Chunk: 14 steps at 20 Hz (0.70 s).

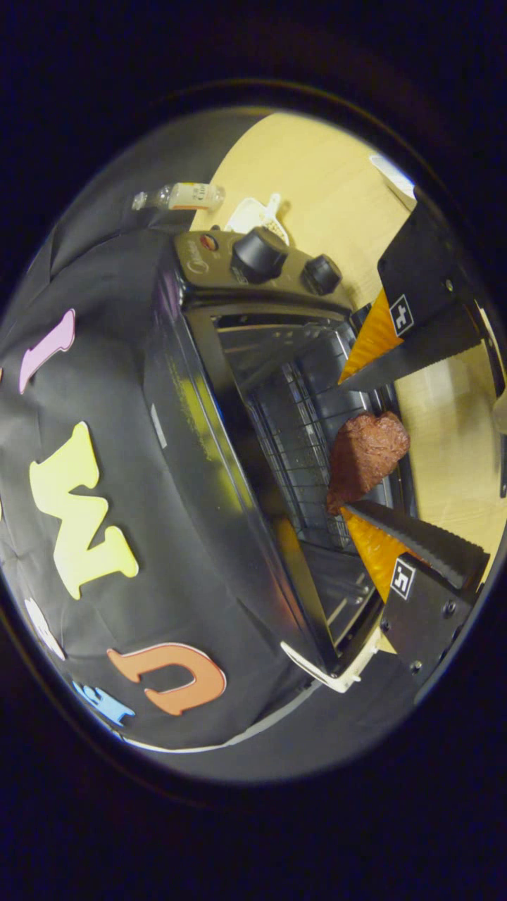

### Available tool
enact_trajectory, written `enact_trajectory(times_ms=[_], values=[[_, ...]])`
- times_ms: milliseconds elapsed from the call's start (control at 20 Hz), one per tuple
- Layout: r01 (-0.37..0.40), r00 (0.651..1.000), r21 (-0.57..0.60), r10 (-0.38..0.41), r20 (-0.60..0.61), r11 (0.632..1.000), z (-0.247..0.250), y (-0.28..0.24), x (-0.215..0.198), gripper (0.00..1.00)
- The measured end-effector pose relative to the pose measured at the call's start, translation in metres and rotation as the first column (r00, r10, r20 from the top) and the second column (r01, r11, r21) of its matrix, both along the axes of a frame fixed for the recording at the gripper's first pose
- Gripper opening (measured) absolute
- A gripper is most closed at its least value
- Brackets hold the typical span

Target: Open the toaster oven, put the food inside, and close the toaster oven door.

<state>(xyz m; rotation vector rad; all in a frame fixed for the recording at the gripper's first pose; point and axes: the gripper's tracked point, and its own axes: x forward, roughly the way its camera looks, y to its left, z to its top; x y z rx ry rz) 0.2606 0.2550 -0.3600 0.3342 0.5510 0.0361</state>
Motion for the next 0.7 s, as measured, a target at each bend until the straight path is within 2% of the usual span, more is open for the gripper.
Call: enact_trajectory(times_ms=[250,700], values=[[-0.127,0.992,-0.106,0.129,0.012,0.986,0.021,-0.009,-0.056,0.99],[-0.236,0.972,-0.236,0.227,-0.065,0.943,0.024,-0.055,-0.158,0.99]])
